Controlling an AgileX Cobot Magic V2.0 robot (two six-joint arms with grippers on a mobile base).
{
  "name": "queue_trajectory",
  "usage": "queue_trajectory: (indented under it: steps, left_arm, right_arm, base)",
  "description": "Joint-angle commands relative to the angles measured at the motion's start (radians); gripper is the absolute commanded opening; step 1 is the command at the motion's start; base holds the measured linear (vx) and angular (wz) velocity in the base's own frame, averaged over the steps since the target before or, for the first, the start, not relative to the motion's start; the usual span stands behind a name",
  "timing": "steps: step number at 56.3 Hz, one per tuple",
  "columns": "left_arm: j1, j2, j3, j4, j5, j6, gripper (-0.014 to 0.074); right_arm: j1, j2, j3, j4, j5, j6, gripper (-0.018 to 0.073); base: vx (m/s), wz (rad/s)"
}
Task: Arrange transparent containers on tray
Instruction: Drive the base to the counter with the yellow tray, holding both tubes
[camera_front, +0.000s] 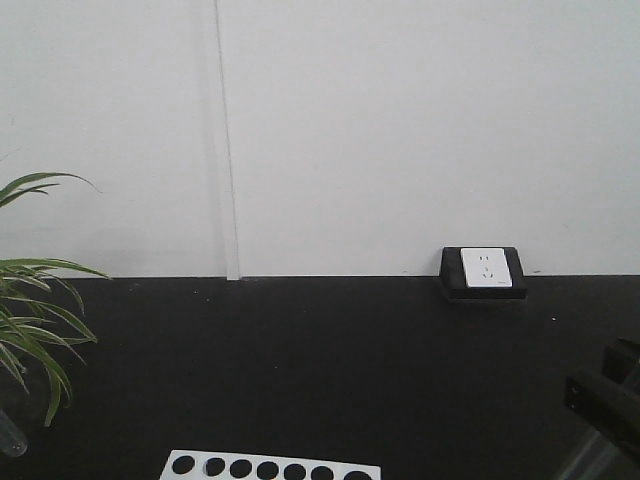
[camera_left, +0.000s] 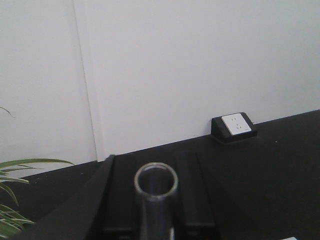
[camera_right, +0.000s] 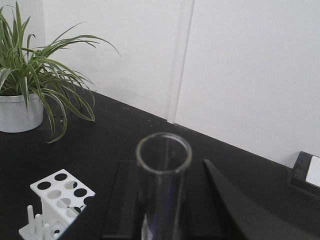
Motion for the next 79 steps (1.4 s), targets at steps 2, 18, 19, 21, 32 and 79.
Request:
queue_trajectory:
  steps: [2, 18, 19, 21, 32, 79]
  left_arm:
    - [-0.005, 0.0, -0.031, -0.002, -0.081, -0.003, 0.0111]
    - [-0.005, 0.0, -0.031, -0.002, -0.081, -0.003, 0.0111]
    - [-0.005, 0.0, -0.031, -0.002, -0.081, -0.003, 0.0111]
    - [-0.005, 0.0, -0.031, -0.002, -0.081, -0.003, 0.0111]
    - [-0.005, 0.001, -0.031, -0.002, -0.083, -0.003, 0.0111]
    - [-0.005, 0.003, -0.031, -0.002, -0.084, -0.003, 0.0111]
  right_arm:
    - [-0.007, 0.0, -0.026, -0.013, -0.084, -0.005, -0.0011]
    - [-0.007, 0.0, -0.026, -0.013, -0.084, -0.005, -0.0011]
    - [-0.007, 0.0, -0.026, -0.013, -0.084, -0.005, -0.0011]
    - [-0.007, 0.0, -0.026, -0.013, -0.084, -0.005, -0.0011]
    - [-0.007, 0.0, -0.026, -0.013, -0.084, -0.005, -0.0011]
    - [-0.007, 0.0, -0.026, -0.013, -0.084, -0.005, -0.0011]
  base:
    - [0.0, 0.0]
    - [0.0, 0.0]
    - [0.0, 0.0]
    - [0.0, 0.0]
    - [-0.01, 0.0]
    - [-0.17, 0.02]
